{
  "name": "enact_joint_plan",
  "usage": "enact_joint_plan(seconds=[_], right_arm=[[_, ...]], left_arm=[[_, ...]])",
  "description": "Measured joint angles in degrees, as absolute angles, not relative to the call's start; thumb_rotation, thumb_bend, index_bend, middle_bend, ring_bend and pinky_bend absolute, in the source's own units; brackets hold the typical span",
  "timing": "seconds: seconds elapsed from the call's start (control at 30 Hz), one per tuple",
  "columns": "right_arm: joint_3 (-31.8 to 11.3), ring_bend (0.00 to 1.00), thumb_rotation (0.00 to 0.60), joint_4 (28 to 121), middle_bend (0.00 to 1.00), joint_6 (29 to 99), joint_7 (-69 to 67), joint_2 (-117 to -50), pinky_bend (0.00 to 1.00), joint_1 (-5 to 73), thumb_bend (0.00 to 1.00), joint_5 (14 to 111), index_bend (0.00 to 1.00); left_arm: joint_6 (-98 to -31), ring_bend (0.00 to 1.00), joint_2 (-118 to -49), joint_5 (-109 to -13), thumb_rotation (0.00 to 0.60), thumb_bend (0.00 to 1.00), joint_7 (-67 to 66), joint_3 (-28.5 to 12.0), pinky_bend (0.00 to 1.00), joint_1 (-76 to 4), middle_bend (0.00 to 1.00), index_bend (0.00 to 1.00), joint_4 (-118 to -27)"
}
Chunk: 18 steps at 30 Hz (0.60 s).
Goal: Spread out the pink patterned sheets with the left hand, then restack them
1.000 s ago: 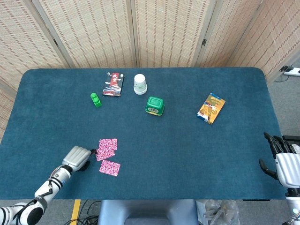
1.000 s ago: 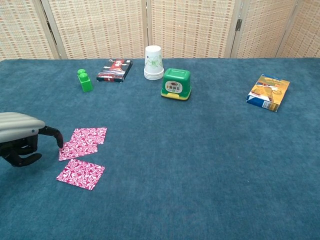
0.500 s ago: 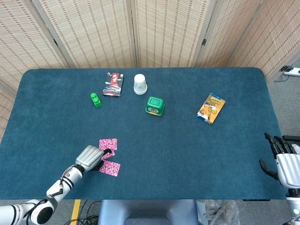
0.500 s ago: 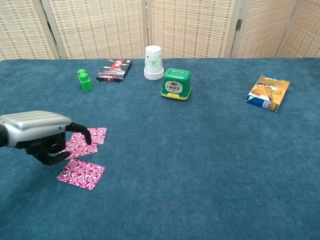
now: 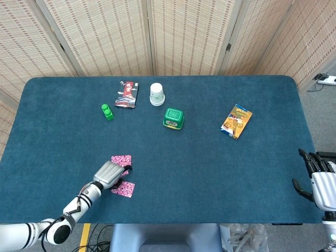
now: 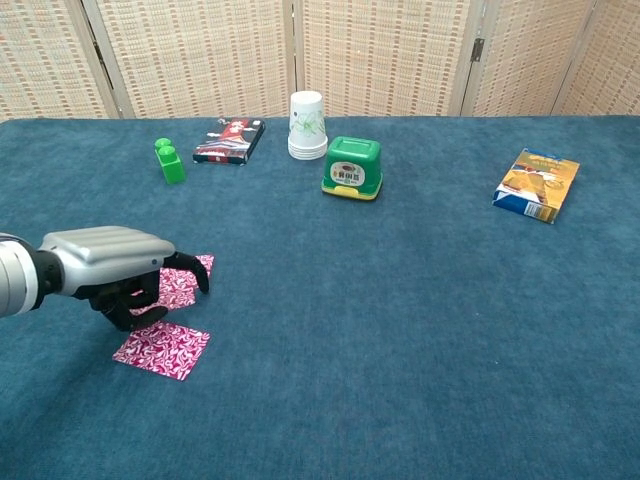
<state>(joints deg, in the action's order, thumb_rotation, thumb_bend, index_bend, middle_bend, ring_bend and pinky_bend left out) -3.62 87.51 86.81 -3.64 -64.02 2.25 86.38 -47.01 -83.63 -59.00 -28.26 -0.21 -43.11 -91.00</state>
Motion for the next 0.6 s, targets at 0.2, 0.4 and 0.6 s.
enact_joint_plan(seconds=[0.2,0.4,0.6], right_arm=[[-3.59,0.13,0.600,87.46,0.22,86.69,-3.58,-64.18,0.19,2.35,0.39,86.49,0.06],[-3.58,0.13,0.600,87.48,0.22,86.67,-3.53,-64.28,0.19,2.37,0.38,86.52,0.06],[-3.49,0.13,0.600,87.51,0.22,86.84,-3.48,-64.33,0.19,2.29,0.39,86.69,0.06]], left_arm=[[-47.50,0.93,-83.54,-58.09,0.600,0.56,-28.91,0.24,1.00,-43.35,0.97,0.26,-91.10],[-48.04,0.93,-82.38,-57.78,0.600,0.56,-29.45,1.11,1.00,-43.13,0.97,0.27,-91.96],[-48.48,0.93,-80.62,-57.71,0.600,0.56,-29.78,2.26,1.00,-42.66,0.97,0.28,-93.13]])
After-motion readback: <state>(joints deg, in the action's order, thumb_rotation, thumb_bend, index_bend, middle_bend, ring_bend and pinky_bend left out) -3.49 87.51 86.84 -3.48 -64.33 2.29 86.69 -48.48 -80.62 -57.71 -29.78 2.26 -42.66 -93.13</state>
